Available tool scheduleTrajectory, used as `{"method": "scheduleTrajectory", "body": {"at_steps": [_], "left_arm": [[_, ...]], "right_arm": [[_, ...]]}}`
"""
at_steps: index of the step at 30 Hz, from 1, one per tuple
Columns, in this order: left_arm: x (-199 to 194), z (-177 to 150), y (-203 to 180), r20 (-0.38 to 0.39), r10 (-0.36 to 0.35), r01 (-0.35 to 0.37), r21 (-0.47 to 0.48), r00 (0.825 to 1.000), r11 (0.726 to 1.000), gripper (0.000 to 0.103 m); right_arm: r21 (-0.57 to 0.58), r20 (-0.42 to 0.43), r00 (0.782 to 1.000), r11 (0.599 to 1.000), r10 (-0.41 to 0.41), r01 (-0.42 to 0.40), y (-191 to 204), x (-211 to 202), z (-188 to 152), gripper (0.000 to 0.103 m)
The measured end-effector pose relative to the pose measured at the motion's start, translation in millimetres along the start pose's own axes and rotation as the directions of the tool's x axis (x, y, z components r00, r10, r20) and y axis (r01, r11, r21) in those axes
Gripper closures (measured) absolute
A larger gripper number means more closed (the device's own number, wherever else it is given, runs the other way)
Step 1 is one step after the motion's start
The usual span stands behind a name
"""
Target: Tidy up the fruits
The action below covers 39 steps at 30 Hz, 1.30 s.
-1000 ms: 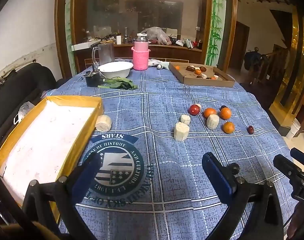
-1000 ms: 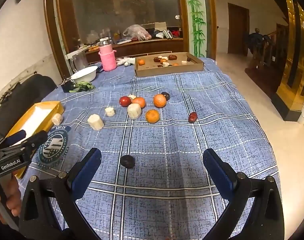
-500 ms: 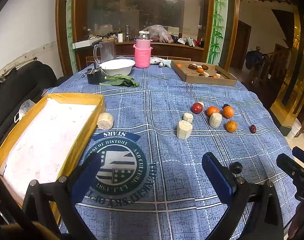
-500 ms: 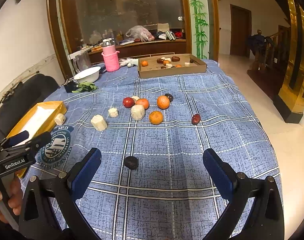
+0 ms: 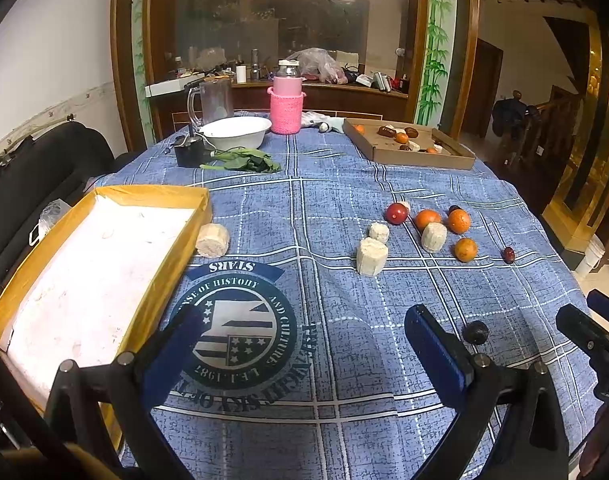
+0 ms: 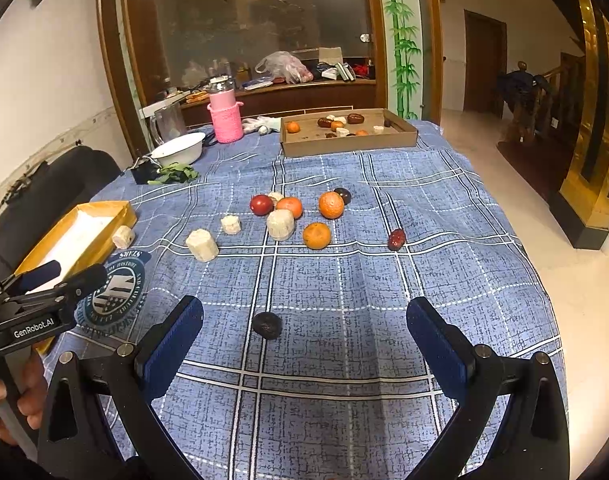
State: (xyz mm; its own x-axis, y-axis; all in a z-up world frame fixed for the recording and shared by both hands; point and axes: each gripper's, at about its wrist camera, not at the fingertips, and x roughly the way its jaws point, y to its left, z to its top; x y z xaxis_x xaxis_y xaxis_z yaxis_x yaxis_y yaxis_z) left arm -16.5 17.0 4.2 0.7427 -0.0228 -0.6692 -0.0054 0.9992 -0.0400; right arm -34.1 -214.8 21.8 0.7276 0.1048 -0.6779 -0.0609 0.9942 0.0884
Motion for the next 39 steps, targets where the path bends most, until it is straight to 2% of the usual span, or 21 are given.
{"method": "scheduleTrajectory", "body": {"at_steps": [39], "left_arm": [[1.3,-2.3,2.3,-0.009,0.003,-0.003,-0.002,1.000,1.000,0.000]], "right_arm": [[0.005,0.014,1.000,1.000,0.001,-0.001,-3.2,-4.3,-2.0,0.001]]}}
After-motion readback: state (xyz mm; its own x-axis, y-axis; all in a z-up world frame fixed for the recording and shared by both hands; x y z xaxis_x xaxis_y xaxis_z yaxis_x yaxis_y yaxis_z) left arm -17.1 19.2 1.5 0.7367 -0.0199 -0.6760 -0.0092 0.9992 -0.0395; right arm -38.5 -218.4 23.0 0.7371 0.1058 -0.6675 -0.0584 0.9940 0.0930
